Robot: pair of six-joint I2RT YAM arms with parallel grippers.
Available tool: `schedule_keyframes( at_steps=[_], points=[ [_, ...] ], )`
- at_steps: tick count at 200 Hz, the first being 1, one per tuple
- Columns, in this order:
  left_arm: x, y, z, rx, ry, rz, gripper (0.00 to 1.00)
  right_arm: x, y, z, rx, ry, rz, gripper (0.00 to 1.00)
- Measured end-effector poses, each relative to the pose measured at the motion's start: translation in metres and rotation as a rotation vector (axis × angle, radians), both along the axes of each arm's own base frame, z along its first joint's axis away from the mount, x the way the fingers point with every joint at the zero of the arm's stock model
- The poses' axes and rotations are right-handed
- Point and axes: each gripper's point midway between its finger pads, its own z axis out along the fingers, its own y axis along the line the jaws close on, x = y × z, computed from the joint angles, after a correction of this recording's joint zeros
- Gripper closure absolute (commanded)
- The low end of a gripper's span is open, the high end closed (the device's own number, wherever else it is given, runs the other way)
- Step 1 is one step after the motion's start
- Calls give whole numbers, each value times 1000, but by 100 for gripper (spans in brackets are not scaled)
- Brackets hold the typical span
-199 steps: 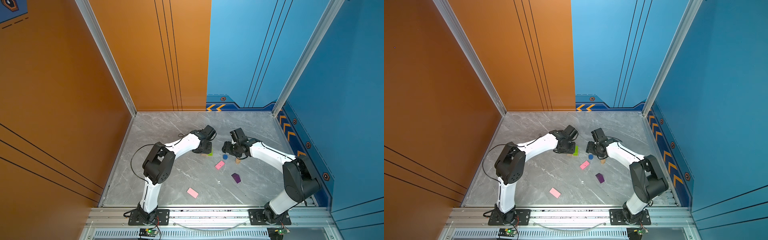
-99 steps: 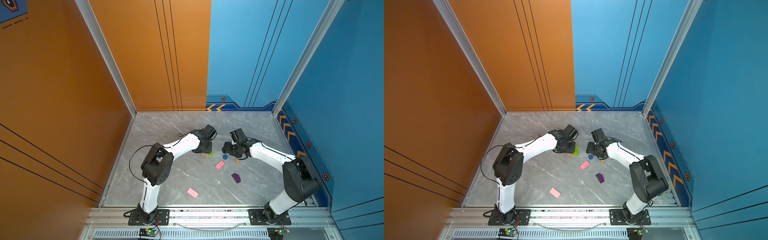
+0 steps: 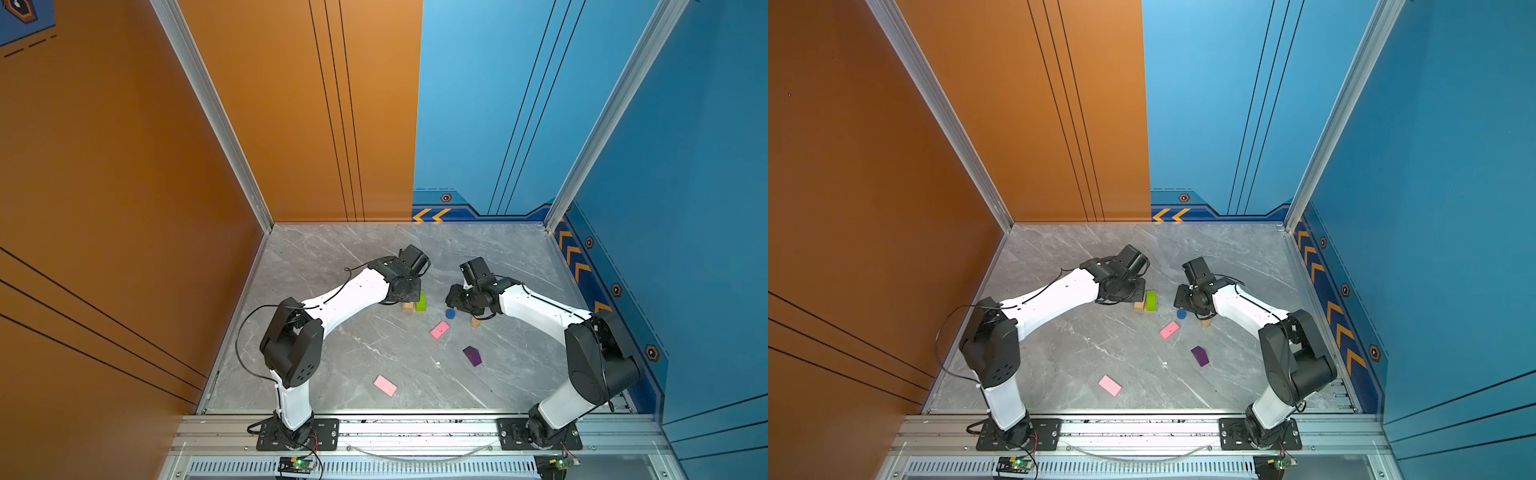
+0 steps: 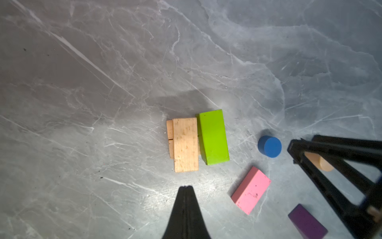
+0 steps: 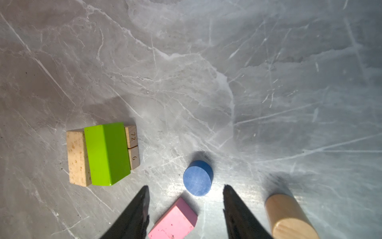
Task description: Build the wood block tower
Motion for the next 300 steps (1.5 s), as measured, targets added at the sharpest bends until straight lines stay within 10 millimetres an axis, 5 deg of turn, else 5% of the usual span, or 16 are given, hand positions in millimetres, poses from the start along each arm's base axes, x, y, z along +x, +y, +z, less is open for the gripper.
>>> schedule_keyframes(
  at_steps=[26, 57, 103, 300],
  points=[
    [-19, 5, -4, -8, 5, -22, 100, 0, 2, 0, 8, 0, 7, 79],
    [-43, 13, -34, -36, 49, -43, 100, -1, 7, 1, 17, -7, 28, 100],
    [-52, 6, -60, -133, 69, -45, 100, -1, 17, 4, 38, -18, 44, 100],
    [-20, -5, -78, -176, 76, 17, 100, -1, 26, -4, 45, -3, 65, 100]
  ],
)
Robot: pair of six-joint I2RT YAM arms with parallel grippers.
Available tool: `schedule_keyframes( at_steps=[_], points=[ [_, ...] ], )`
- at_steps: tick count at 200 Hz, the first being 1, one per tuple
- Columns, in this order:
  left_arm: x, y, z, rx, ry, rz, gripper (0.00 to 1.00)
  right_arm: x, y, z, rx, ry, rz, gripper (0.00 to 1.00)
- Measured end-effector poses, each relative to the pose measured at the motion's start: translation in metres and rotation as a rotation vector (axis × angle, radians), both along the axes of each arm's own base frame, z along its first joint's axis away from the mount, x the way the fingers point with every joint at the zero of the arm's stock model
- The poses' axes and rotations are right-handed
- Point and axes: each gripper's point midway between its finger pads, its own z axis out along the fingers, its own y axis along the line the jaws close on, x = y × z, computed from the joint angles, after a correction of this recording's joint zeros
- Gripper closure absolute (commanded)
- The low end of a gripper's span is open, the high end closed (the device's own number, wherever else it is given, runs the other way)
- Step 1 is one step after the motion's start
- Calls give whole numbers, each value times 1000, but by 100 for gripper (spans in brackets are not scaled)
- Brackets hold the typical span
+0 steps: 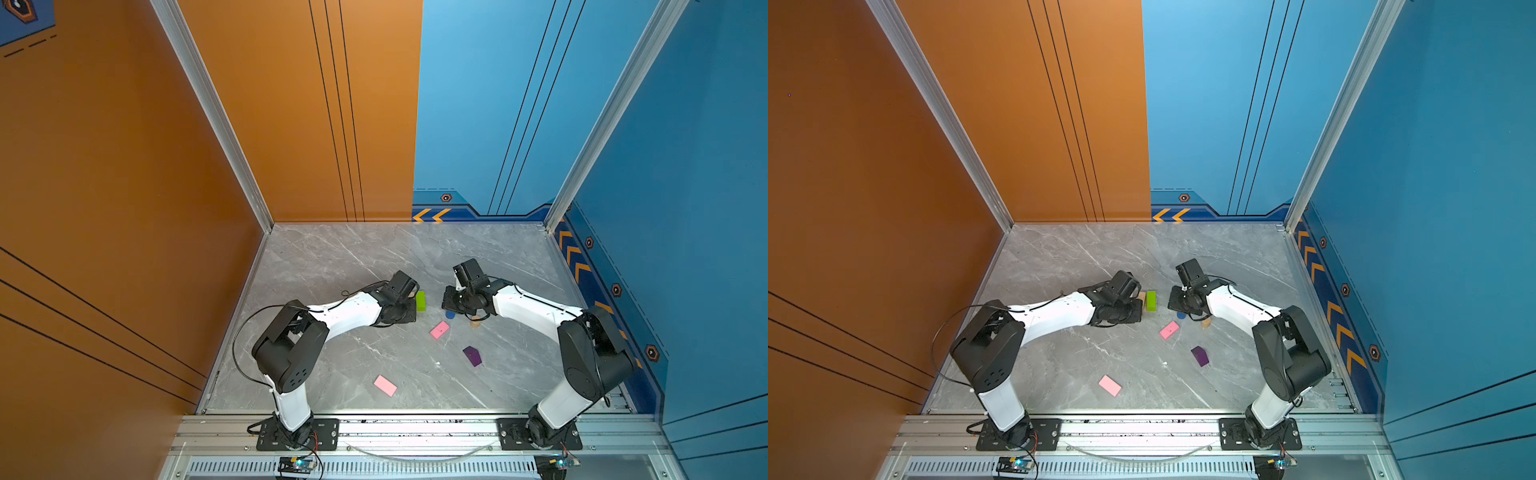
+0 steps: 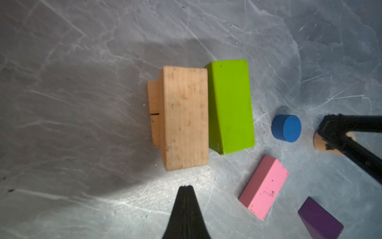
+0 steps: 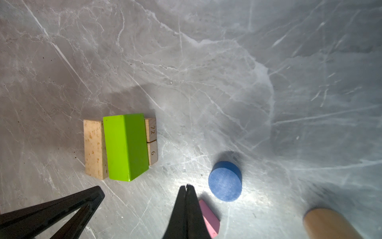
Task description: Build the wood block tower
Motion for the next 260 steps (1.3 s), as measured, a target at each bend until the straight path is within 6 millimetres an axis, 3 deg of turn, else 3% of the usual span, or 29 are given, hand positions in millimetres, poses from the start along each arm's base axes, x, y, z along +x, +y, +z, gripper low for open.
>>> schedule_keyframes(
  at_steps=[260],
  points=[
    [12, -5, -4, 17, 9, -5, 100, 3, 2, 0, 1, -1, 0, 100]
  ],
)
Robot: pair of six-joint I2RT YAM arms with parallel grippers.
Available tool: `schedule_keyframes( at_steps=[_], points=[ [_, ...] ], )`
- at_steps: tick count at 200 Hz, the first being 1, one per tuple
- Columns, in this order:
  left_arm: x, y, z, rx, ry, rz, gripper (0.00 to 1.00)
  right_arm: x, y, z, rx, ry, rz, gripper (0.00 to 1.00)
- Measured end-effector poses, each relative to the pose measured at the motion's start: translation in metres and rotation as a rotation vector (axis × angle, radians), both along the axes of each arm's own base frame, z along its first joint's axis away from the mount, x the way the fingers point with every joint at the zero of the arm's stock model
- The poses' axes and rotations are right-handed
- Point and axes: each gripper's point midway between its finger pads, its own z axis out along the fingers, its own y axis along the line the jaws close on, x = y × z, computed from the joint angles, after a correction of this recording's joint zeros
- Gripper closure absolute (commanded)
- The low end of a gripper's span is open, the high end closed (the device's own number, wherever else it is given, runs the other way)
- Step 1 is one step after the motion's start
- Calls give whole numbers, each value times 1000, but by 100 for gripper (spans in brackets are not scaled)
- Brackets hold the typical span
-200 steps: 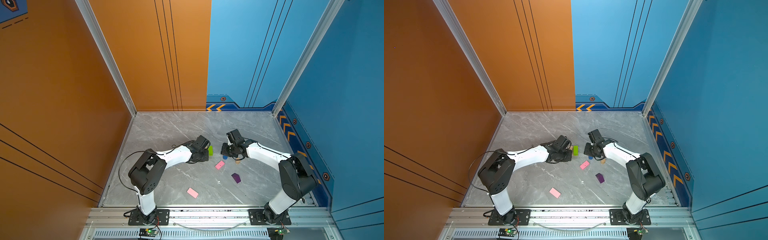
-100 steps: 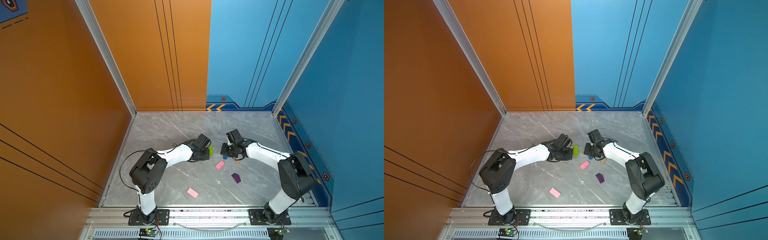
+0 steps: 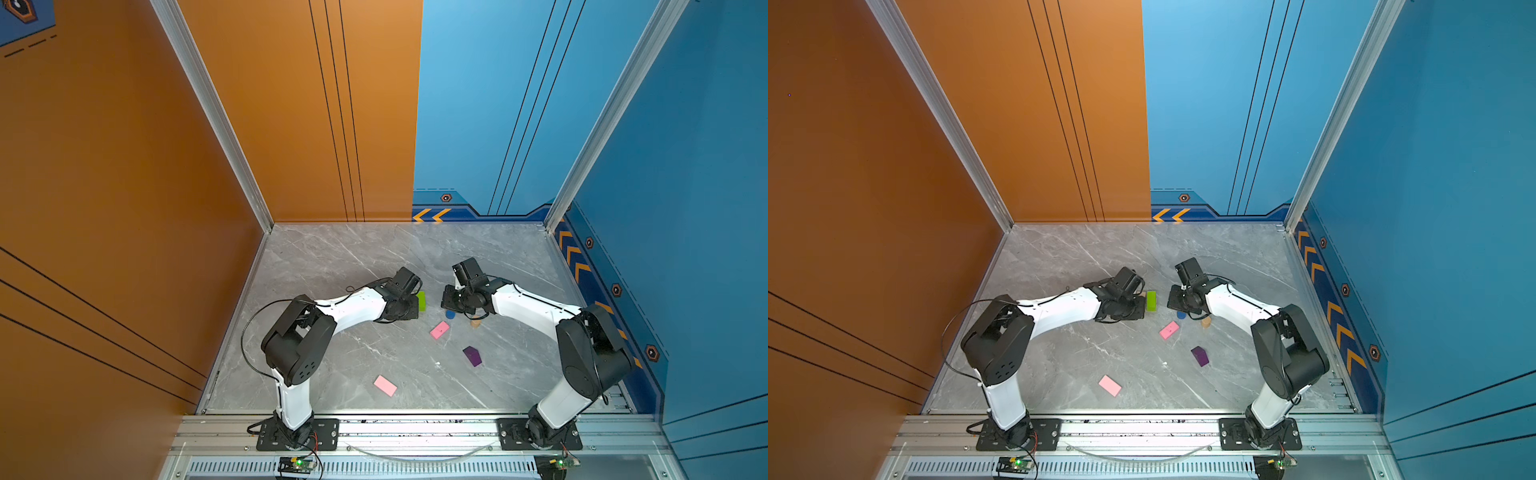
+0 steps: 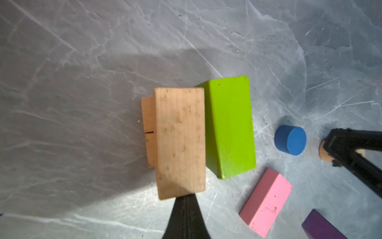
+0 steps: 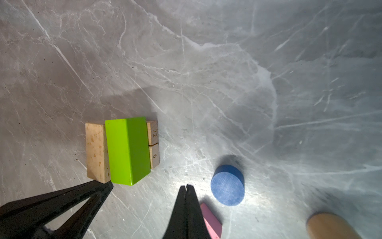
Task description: Build the wood block tower
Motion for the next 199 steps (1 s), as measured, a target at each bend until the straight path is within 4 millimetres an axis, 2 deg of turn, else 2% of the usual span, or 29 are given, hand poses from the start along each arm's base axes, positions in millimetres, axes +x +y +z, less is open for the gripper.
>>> schedule_keyframes(
  at_steps=[122, 139, 155, 177, 199],
  points=[
    [0, -2, 1, 5, 6, -18, 100, 2, 3, 0, 0, 1, 3, 100],
    [-3, -3, 14, -5, -10, -30, 100, 3, 5, 0, 4, 1, 9, 100],
    [-6, -4, 33, -28, -41, -41, 100, 3, 7, 1, 11, 1, 15, 95],
    [-9, -2, 64, -72, -95, -43, 100, 3, 12, 5, 25, -3, 25, 83],
    [-7, 3, 84, -94, -134, -38, 92, 5, 15, 8, 40, -7, 29, 69]
  ],
)
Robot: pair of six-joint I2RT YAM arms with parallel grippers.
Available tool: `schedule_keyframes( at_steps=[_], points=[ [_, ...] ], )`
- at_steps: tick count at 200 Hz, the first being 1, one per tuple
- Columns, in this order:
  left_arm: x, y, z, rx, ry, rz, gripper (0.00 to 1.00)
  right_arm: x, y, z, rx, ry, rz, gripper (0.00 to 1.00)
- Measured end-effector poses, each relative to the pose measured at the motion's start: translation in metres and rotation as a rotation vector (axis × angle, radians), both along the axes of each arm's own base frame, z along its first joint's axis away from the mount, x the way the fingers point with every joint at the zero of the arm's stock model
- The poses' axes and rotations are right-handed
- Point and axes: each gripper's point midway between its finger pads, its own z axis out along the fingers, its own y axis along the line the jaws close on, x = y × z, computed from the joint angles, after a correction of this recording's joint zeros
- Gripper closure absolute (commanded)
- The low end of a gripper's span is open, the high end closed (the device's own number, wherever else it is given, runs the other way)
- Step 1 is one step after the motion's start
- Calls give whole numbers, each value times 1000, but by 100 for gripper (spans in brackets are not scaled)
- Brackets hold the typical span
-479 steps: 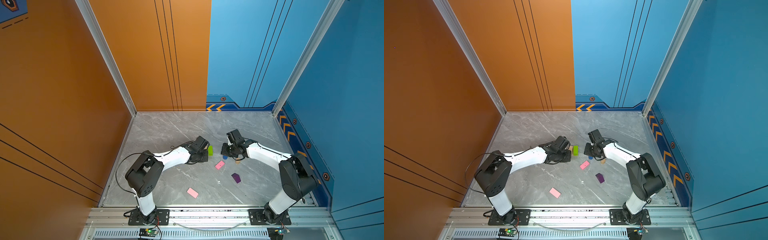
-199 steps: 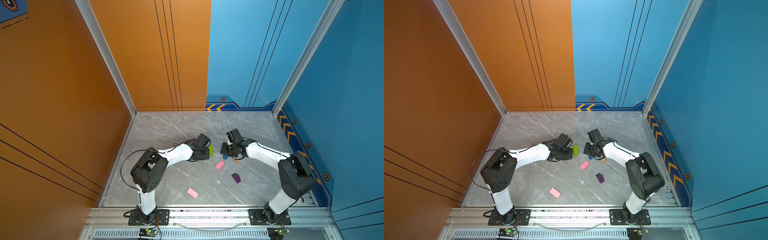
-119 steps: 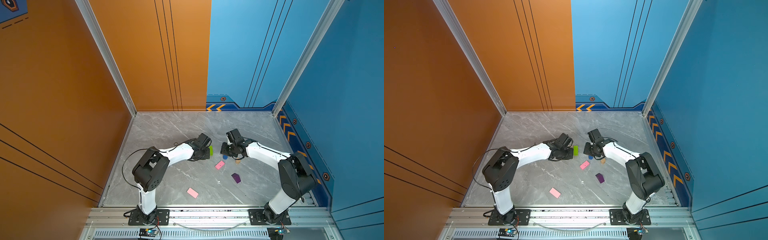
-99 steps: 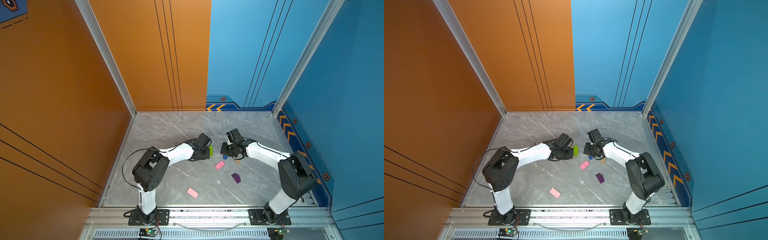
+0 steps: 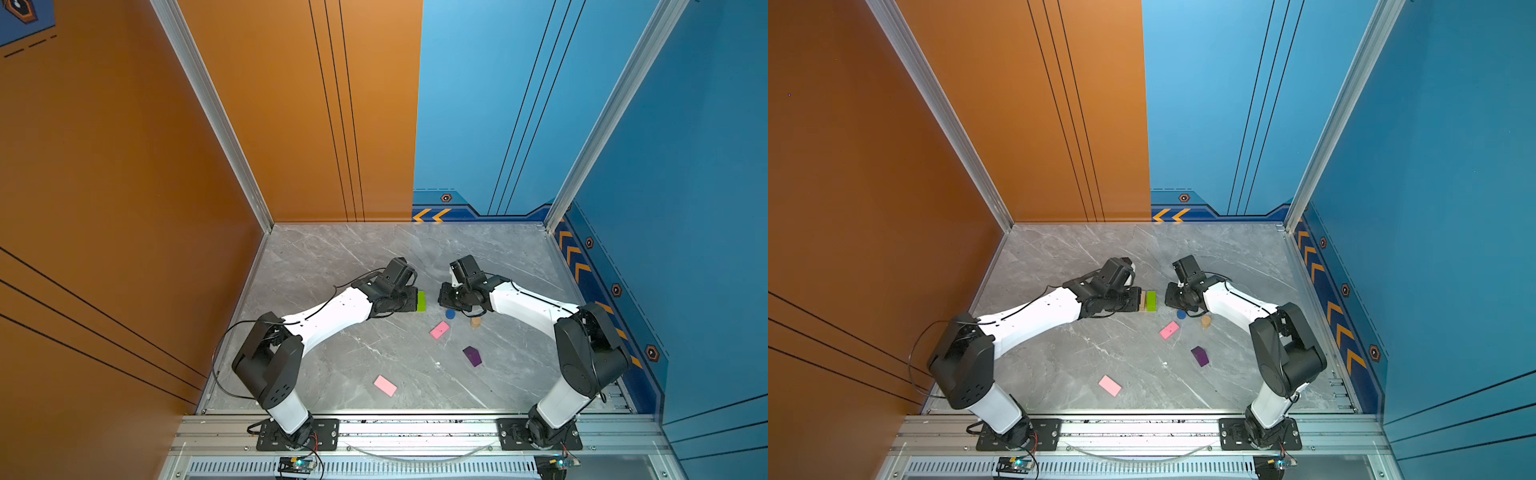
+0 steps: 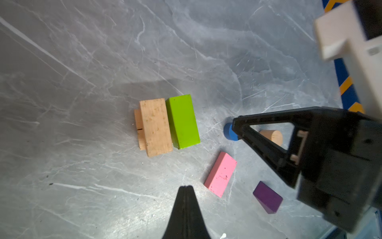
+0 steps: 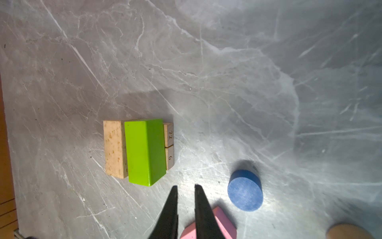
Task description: Build the wood block tower
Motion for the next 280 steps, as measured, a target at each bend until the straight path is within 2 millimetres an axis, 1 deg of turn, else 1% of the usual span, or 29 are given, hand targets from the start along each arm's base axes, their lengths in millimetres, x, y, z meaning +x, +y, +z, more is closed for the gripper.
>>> schedule_keyframes(
  at_steps=[12, 32, 63, 75, 89, 102, 124, 147, 176, 195, 226, 280],
  points=[
    [3, 4, 2, -1, -5, 8, 85, 0, 3, 1, 13, 1, 7, 64],
    [13, 17, -6, 18, 12, 40, 82, 2, 8, -1, 31, 5, 14, 62],
    [26, 39, -36, 67, 74, 93, 82, 4, 18, -8, 54, 17, 33, 66],
    [29, 42, -46, 82, 97, 100, 81, 3, 21, -9, 63, 21, 39, 67],
    [30, 42, -54, 87, 116, 98, 80, 3, 24, -9, 71, 20, 46, 67],
    [30, 40, -57, 81, 129, 92, 79, 4, 27, -7, 84, 17, 50, 67],
    [34, 33, -56, 60, 131, 81, 77, 8, 32, -4, 105, 7, 52, 66],
    [38, 28, -53, 40, 122, 73, 74, 10, 34, -7, 110, 11, 50, 66],
    [39, 25, -56, 34, 124, 69, 70, 10, 38, -12, 116, 26, 51, 59],
    [39, 25, -60, 37, 136, 66, 68, 11, 41, -12, 125, 26, 59, 59],
    [40, 22, -64, 30, 144, 59, 69, 11, 44, -10, 131, 23, 62, 64],
    [43, 16, -69, 21, 153, 51, 70, 17, 49, -8, 143, 15, 68, 65]
  ],
)
